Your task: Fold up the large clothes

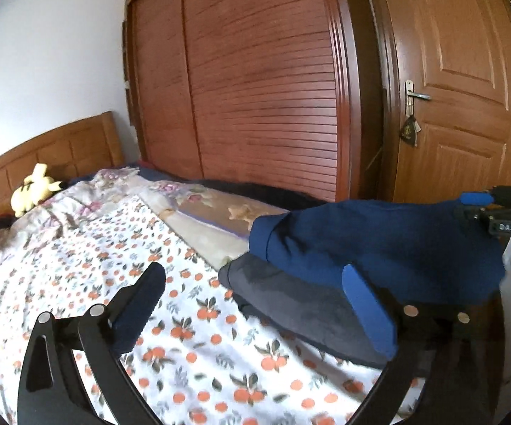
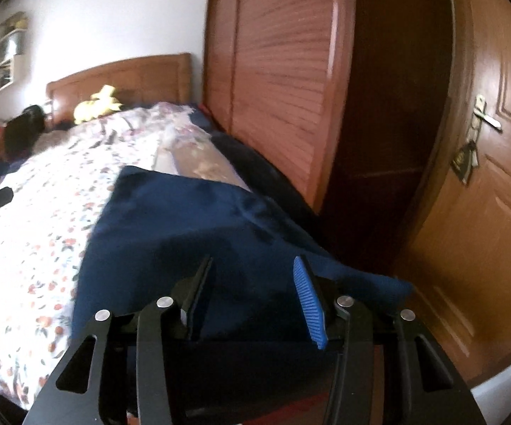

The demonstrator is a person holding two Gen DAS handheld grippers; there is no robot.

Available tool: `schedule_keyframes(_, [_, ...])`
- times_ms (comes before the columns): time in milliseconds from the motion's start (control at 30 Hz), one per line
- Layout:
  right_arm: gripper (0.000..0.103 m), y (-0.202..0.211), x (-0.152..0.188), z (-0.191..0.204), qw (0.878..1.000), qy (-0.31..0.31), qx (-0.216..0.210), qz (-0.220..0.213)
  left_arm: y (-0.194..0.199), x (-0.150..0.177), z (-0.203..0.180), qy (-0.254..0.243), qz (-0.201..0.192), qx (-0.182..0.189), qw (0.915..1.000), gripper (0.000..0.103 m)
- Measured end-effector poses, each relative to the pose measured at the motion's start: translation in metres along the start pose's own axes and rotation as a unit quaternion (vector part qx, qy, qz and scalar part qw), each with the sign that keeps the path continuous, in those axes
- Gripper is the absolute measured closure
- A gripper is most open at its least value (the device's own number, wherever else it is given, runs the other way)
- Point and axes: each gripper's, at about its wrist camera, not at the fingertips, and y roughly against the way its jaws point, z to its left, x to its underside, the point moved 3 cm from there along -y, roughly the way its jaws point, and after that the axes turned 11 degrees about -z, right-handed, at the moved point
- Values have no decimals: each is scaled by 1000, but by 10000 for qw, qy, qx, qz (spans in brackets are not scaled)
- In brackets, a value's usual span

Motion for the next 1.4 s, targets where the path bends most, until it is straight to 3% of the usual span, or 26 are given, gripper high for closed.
schedule_keyframes(167, [56,2,8,14,9997,41,-207,79,50,3,-4,265,19,-143,9995,2])
schedule_keyframes(267, [53,-6,17,8,9988,-299,-347,158,77,6,-5,306,12,-291,9991,2])
schedule_keyframes(367, [53,-5,20,3,9979,-511,-383,114,101,10,-6,327,14,-405,9986,2])
schedule_keyframes(600, [52,19,5,20,9988,-319,-269,-238,151,23,0,486,-36,-721,9962,2])
schedule_keyframes(667, [38,32,-1,29,9986,-207,-255,-408,168,28,3,554,-75,-851,9948,2])
schedule_keyframes(967, [8,83,1,120,9921,175,-928,-824,242,60,18,809,-106,-1501,9853,2])
schedule_keyframes(1167, [8,102,19,184,9846,113,-1551,-805,292,87,36,911,45,-1910,9773,2])
schedule_keyframes(1400, [8,119,53,259,9788,73,-1936,-671,342,126,70,1290,233,-2359,9629,2])
